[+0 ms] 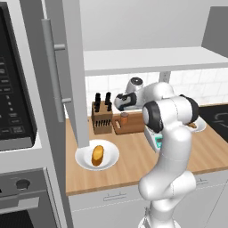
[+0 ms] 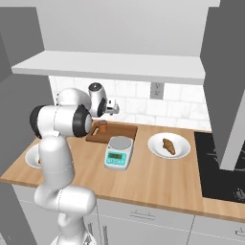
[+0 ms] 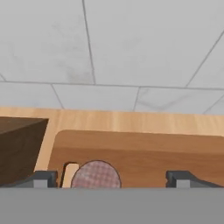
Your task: From the different types of pastries on the counter, select a croissant and place it on the cutting board. Then retrieve a jar of jam from the cabinet and place it alongside the croissant on the cutting board.
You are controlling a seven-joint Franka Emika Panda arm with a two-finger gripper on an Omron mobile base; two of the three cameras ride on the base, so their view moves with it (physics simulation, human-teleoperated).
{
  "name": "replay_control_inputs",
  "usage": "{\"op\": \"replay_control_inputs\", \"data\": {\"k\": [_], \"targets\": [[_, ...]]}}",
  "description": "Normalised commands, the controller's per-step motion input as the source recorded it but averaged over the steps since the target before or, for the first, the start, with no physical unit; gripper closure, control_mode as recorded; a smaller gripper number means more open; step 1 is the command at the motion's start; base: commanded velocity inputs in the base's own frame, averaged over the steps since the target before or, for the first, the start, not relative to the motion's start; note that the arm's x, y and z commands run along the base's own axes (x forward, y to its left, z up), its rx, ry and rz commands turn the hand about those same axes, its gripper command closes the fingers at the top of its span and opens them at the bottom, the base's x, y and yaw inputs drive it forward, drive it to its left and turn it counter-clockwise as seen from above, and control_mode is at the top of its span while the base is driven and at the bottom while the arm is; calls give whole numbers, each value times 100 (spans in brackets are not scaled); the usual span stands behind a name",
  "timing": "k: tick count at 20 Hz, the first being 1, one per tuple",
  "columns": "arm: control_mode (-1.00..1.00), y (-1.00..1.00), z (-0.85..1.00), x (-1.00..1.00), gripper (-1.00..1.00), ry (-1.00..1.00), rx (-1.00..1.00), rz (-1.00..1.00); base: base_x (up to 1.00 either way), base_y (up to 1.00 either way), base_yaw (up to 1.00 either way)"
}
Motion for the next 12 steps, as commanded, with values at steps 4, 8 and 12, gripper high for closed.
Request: {"op": "replay_control_inputs", "data": {"k": [4,8,12], "targets": [[-100,-100,0,24,-100,0,7,9,0,0,0],[-100,-100,0,6,-100,0,9,10,0,0,0],[-100,-33,-9,1,-100,2,3,1,0,0,0]]}}
